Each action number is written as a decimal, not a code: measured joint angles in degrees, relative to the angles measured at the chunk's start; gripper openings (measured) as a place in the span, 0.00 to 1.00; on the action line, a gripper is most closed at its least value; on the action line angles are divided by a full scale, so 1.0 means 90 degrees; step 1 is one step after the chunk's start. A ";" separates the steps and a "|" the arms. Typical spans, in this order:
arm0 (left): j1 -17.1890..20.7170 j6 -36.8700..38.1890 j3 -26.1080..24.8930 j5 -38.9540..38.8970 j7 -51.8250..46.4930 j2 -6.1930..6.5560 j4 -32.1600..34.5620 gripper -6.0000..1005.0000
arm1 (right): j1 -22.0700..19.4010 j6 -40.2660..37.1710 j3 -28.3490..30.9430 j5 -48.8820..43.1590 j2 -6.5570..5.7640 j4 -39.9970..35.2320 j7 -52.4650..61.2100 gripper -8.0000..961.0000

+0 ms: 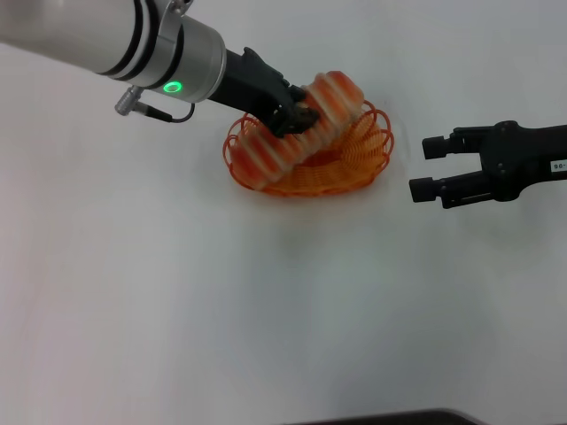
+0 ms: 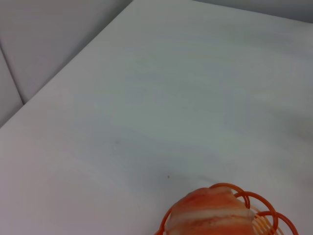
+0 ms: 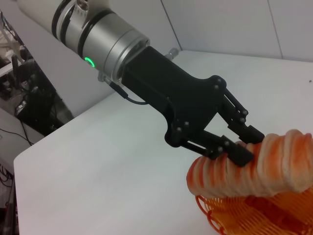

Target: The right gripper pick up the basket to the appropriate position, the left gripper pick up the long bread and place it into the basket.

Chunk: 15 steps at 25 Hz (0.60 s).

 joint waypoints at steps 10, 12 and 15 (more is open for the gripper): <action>0.0703 0.0159 -0.0383 -0.0044 0.0008 0.0015 0.0941 0.46 | 0.0094 0.0027 -0.0005 0.0001 0.0007 0.0000 0.0000 0.97; 0.0945 0.0363 -0.0622 -0.0061 0.0009 0.0018 0.1304 0.51 | 0.0113 0.0025 0.0004 0.0001 0.0004 0.0000 0.0000 0.97; 0.1435 0.0955 -0.1215 -0.0214 0.0145 0.0031 0.1859 0.62 | 0.0125 0.0015 0.0014 0.0017 -0.0014 0.0000 0.0002 0.97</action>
